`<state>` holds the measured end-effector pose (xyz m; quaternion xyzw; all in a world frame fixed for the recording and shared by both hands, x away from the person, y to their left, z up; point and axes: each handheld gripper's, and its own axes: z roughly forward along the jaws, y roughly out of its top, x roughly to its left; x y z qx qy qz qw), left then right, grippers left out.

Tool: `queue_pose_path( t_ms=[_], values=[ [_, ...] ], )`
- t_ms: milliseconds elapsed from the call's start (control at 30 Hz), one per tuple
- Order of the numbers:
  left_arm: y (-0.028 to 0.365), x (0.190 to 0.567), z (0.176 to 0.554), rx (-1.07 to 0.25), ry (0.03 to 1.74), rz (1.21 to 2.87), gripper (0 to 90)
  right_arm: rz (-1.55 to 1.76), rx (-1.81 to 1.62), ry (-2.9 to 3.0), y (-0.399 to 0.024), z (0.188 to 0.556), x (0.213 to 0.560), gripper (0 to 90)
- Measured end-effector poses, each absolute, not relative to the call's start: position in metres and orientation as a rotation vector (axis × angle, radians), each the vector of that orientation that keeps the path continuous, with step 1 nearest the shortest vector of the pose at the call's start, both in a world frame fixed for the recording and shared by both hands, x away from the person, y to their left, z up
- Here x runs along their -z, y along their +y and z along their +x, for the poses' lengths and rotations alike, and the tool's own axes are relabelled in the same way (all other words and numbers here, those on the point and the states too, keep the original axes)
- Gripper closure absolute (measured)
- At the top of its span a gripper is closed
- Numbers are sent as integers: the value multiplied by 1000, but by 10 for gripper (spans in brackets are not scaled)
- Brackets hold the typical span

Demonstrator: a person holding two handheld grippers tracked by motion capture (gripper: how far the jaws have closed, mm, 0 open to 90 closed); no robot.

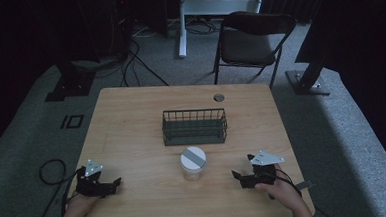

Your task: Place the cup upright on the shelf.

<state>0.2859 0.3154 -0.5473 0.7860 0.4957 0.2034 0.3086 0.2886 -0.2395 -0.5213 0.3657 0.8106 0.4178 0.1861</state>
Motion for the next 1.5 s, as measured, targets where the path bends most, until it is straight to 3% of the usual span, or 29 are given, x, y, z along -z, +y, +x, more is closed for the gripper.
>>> queue_pose_path(
  t_ms=[1500],
  values=[
    [315, 547, 286, -536, 1310, 2078, 11, 787, -1394, 2372, -134, 289, 530, 110]
  ],
)
